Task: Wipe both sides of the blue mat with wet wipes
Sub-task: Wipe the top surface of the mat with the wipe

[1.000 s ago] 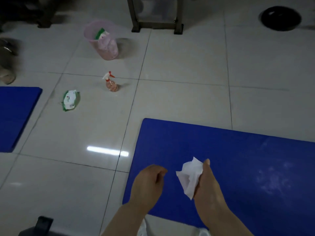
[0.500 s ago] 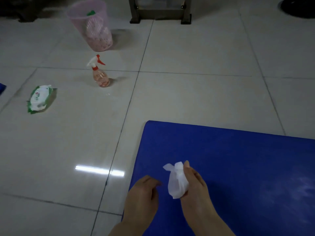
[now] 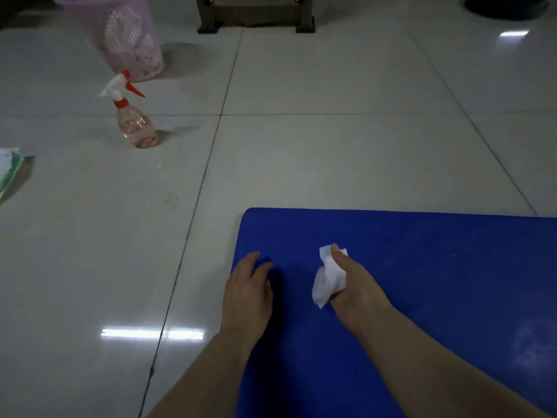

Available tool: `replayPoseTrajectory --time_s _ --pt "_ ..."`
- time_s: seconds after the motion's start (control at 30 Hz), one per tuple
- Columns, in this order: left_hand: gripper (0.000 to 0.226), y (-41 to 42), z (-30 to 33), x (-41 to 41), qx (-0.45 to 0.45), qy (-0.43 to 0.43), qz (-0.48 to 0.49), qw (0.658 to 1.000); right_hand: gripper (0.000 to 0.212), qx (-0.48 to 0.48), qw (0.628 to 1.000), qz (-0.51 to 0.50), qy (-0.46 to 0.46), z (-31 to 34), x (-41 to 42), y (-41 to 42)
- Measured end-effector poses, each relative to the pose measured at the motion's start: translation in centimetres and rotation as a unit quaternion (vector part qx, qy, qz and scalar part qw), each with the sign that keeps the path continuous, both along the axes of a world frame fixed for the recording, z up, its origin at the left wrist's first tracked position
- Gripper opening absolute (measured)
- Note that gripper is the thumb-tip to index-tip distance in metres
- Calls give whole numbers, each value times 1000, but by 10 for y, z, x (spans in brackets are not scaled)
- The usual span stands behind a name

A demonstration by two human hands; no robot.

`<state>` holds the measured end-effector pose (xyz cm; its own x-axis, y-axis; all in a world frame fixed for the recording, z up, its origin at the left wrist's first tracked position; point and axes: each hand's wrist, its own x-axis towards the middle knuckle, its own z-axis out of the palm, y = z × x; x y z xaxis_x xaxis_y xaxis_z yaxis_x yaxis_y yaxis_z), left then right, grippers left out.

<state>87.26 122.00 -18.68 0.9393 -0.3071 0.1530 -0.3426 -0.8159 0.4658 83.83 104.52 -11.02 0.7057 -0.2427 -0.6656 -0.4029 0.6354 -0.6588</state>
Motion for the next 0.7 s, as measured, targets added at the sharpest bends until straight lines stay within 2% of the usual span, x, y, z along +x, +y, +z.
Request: replayPoseTrajectory --time_s 0.1,0.17,0.23,0.33,0.37,0.4,0.47,0.53,0.6,0.63,0.67,0.7 --pt "36 0 -20 -1 7 -9 17 1000 8 -43 999 -24 -2 -6 14 -3" --pt "34 3 -31 -2 1 -21 23 1000 15 -121 991 -51 5 -11 26 -1" --pt "43 4 -38 0 -16 -22 24 999 34 -183 981 -65 2 -19 44 7" --pt "37 6 -41 -1 -47 -24 8 999 50 -310 948 -5 -74 -28 74 39" --pt "41 7 -42 -1 -53 -18 5 998 51 -363 926 31 -101 -35 84 51" --pt "43 8 -43 0 -60 -10 5 998 50 -446 884 82 -116 -42 93 61" --pt "47 10 -43 1 -80 7 7 997 60 -604 753 235 -110 -57 112 73" --pt "51 11 -46 3 -98 4 3 995 72 -659 645 374 -101 -67 126 73" --pt "54 11 -47 4 -99 3 2 995 76 -681 567 448 -118 -73 129 62" --pt "53 11 -47 3 -97 6 4 995 77 -692 548 451 -132 -75 127 53" --pt "48 10 -47 3 -95 5 9 995 75 -708 546 426 -136 -78 123 39" --pt "42 10 -46 3 -95 0 16 995 71 -726 572 362 -121 -81 117 25"
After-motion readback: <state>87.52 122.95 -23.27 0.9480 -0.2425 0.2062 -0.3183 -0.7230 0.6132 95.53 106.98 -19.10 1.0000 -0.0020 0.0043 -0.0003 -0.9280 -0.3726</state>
